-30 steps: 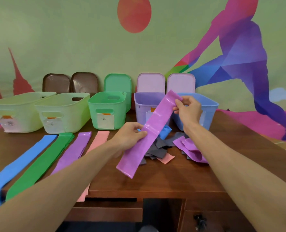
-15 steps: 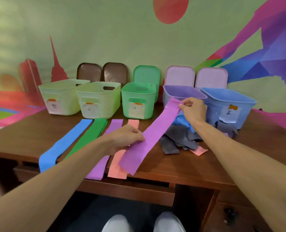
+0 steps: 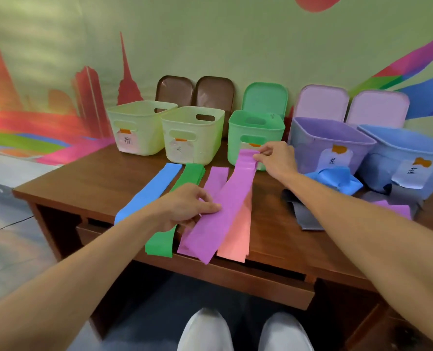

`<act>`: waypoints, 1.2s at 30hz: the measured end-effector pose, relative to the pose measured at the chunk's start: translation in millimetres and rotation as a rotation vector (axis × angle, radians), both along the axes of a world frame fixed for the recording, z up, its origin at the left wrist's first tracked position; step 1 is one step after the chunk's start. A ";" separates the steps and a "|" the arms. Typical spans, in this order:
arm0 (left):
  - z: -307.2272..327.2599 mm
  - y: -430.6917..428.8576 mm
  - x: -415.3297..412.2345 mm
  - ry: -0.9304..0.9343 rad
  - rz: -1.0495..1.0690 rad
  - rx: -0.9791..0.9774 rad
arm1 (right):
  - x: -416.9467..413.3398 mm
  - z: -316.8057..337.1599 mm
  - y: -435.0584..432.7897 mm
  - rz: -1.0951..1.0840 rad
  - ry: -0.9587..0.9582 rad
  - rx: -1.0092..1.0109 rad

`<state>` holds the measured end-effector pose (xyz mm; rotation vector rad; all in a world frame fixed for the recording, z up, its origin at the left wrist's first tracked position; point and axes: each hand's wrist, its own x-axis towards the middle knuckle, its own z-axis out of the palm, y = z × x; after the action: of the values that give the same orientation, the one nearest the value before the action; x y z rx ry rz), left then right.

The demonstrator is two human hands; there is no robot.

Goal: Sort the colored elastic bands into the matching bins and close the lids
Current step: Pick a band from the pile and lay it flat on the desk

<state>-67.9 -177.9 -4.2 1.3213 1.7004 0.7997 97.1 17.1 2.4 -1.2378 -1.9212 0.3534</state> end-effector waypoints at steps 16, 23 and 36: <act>-22.0 13.1 -20.3 0.052 0.081 -0.007 | -84.3 -46.6 38.9 0.099 -0.156 -0.106; -16.0 18.7 -13.4 0.409 0.061 -0.009 | -88.3 -54.5 45.2 0.093 -0.233 -0.076; -13.0 13.2 -1.1 0.899 -0.055 0.309 | -64.9 -32.8 18.9 0.203 -0.313 0.050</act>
<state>-69.0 -164.7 -17.2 2.1407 2.2468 0.4544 32.2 36.0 -30.4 -1.1193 -2.3179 0.2226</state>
